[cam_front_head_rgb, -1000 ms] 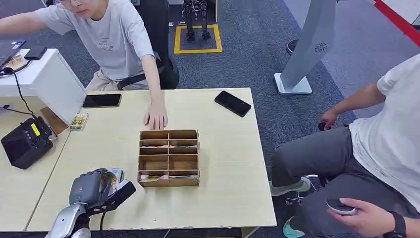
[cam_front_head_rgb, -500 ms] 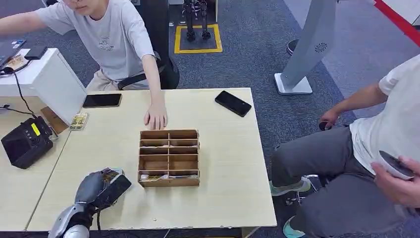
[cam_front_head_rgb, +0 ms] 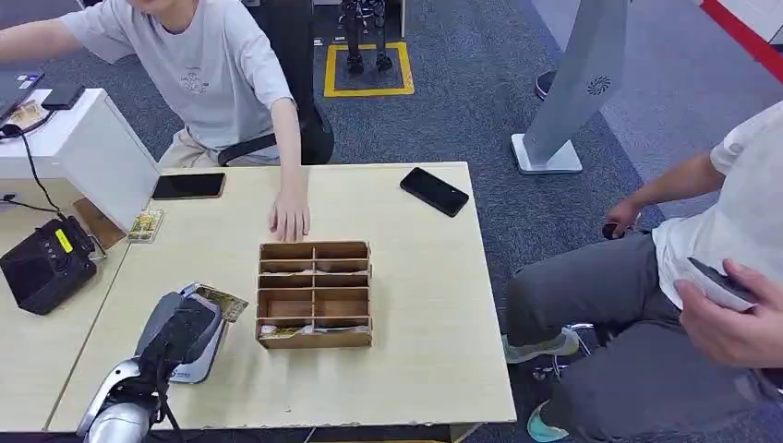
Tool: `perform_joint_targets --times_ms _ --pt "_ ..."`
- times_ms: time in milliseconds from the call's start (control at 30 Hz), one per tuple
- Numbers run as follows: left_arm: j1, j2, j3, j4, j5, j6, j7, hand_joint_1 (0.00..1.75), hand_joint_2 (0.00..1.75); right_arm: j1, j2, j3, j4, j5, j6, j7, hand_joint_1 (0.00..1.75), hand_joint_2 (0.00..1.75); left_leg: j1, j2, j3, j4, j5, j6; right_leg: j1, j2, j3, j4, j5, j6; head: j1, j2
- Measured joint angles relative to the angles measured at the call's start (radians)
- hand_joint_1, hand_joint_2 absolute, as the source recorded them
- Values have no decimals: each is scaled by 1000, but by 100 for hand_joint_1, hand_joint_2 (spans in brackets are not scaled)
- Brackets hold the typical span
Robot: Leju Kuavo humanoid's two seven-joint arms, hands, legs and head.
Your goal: Pass the card to the sensor for recognition and then transmit it.
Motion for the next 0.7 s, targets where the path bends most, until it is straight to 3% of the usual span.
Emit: perform_joint_targets --times_ms 633,700 --pt "0 1 0 -17 0 0 0 175 175 -1 -1 0 5 0 -1 0 0 175 0 0 0 0 0 0 0 0 0 0 0 0 0 0" --pt "-21 9 0 -16 -60 49 -25 175 175 -1 -3 2 7 0 -3 -11 0 175 0 -1 -1 1 0 0 0 0 -5 0 0 0 -1 0"
